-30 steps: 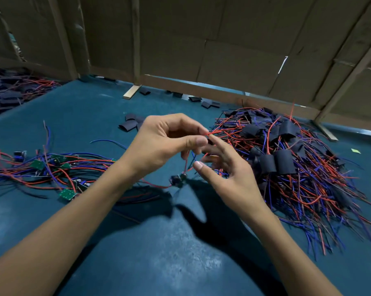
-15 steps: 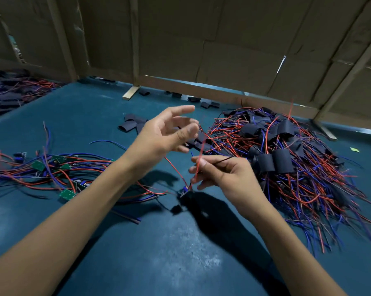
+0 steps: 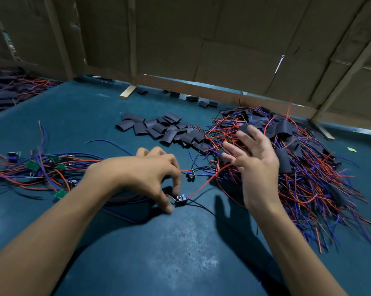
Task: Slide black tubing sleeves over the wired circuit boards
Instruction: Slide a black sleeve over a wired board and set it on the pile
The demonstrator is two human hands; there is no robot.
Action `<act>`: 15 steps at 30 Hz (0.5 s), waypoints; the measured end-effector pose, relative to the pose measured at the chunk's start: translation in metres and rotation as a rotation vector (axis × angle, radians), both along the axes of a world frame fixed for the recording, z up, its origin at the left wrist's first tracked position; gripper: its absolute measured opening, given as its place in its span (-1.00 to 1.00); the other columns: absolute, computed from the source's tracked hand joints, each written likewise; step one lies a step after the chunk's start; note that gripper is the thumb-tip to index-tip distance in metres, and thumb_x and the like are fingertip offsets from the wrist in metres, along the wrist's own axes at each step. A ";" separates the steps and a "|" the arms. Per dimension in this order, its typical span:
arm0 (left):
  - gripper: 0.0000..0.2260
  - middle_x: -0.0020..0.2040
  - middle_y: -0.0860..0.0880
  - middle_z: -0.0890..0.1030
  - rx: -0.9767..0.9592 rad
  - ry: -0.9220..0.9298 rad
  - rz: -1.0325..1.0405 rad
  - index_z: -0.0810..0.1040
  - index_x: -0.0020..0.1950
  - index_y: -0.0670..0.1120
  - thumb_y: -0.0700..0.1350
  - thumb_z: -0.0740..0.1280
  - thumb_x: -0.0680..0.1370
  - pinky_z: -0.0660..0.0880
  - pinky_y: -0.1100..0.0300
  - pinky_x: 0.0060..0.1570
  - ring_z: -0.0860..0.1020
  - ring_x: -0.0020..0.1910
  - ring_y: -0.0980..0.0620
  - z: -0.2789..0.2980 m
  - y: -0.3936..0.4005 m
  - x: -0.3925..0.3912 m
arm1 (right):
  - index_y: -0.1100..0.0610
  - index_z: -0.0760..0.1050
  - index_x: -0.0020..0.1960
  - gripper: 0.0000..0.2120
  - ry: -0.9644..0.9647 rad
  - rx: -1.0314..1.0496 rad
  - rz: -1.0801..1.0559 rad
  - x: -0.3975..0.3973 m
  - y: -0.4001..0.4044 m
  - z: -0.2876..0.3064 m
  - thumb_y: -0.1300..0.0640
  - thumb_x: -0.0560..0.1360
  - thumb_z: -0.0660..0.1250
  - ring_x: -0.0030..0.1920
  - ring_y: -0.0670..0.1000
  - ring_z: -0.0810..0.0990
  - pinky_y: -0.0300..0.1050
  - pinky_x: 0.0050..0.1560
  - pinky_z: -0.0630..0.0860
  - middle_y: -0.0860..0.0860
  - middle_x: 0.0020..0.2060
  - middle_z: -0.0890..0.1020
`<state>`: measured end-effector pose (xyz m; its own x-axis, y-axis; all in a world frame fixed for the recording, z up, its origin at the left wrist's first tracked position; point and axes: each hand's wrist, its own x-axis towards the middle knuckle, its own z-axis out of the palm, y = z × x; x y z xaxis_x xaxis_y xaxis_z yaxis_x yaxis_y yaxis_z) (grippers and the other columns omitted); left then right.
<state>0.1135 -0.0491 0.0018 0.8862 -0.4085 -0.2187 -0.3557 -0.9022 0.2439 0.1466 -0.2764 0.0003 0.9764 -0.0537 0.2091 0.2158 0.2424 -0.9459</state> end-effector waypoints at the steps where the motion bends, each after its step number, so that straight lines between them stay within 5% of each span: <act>1: -0.70 0.18 0.30 0.42 -0.017 -0.029 -0.005 0.62 -0.07 0.21 0.31 0.53 0.32 0.14 0.01 0.32 0.21 0.33 0.17 0.001 -0.001 0.001 | 0.09 0.39 0.39 -0.35 -0.098 -0.083 -0.069 -0.002 0.000 -0.002 0.60 0.45 0.07 0.12 0.13 0.69 0.03 0.11 0.65 0.11 0.30 0.54; 5: -0.89 0.04 0.22 0.58 -0.340 -0.223 0.017 0.62 -0.13 0.15 0.14 0.45 0.51 0.29 0.07 0.27 0.42 0.19 0.22 0.007 -0.003 0.004 | 0.16 0.40 0.41 -0.47 -0.488 -0.350 -0.340 -0.008 -0.001 -0.010 0.46 0.47 0.22 0.20 0.04 0.61 0.23 0.20 0.54 0.05 0.26 0.58; 8: -0.94 -0.24 0.06 0.64 -0.893 -0.307 0.179 0.56 -0.06 -0.08 -0.13 0.39 0.60 0.55 0.11 -0.13 0.59 -0.25 0.13 0.015 -0.009 0.005 | 0.26 0.55 0.23 -0.64 -0.951 -0.630 -0.602 -0.015 -0.006 -0.005 0.43 0.45 0.28 0.23 0.10 0.52 0.23 0.20 0.46 0.16 0.17 0.57; 10: -0.94 -0.33 0.00 0.57 -1.212 -0.278 0.302 0.50 -0.04 -0.12 -0.20 0.33 0.64 0.50 0.13 -0.43 0.53 -0.43 0.03 0.017 -0.014 0.006 | 0.21 0.62 0.10 -0.75 -1.146 -0.681 -0.640 -0.021 -0.006 -0.001 0.37 0.47 0.33 0.13 0.07 0.51 0.13 0.10 0.45 0.12 0.05 0.58; 12: -0.93 -0.34 -0.01 0.53 -1.350 -0.284 0.331 0.48 -0.02 -0.07 -0.18 0.31 0.65 0.34 0.25 -0.55 0.41 -0.51 0.04 0.016 -0.021 0.005 | 0.18 0.65 0.01 -0.87 -1.106 -0.639 -0.436 -0.024 0.000 -0.001 0.30 0.51 0.36 -0.04 0.01 0.56 -0.01 -0.04 0.48 0.01 -0.06 0.60; 15: -0.96 -0.34 -0.02 0.53 -1.281 -0.360 0.187 0.53 -0.02 -0.04 -0.15 0.34 0.63 0.33 0.32 -0.47 0.37 -0.48 0.10 0.009 -0.035 0.003 | 0.08 0.66 -0.08 -0.77 -0.467 -0.472 0.029 -0.026 0.018 -0.003 -0.05 0.58 0.35 -0.26 -0.12 0.57 -0.21 -0.27 0.45 -0.10 -0.23 0.66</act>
<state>0.1162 -0.0838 0.0108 0.8778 -0.0165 0.4787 -0.4754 -0.1526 0.8664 0.1204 -0.2584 -0.0027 0.7774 0.1725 0.6049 0.6282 -0.1631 -0.7608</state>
